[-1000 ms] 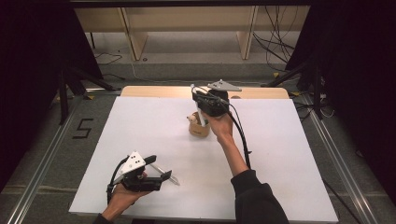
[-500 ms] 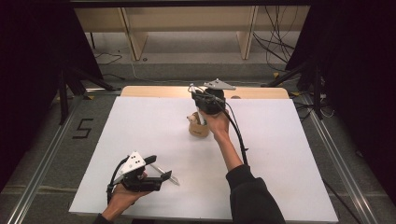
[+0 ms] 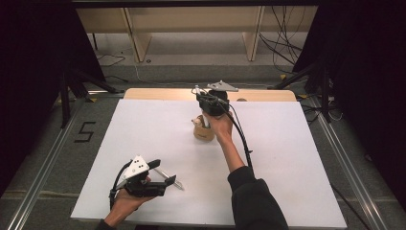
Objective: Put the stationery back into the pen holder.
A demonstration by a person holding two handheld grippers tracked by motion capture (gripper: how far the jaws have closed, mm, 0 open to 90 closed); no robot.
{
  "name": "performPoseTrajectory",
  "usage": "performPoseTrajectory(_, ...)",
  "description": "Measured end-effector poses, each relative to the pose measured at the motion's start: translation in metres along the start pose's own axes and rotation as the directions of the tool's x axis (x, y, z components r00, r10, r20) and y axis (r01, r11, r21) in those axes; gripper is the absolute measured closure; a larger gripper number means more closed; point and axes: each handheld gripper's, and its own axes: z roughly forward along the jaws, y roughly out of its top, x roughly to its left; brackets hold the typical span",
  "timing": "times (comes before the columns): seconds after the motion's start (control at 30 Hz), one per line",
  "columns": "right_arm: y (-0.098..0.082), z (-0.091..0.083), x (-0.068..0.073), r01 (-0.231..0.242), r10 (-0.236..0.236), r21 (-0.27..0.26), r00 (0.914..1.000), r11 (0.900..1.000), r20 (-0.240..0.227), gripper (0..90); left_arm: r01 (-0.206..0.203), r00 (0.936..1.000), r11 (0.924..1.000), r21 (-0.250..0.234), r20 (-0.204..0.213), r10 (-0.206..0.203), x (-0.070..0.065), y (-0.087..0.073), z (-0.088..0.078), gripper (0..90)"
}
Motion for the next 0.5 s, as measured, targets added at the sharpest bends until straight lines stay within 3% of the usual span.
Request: performPoseTrajectory(0.5,-0.0063,0.0099,0.0031,0.025,-0.025,0.013,0.9995,1.000,0.020,78.8,-0.002,1.0000,1.0000,-0.001,0.002,0.002,0.0001,0.0000,0.0001,15.6)
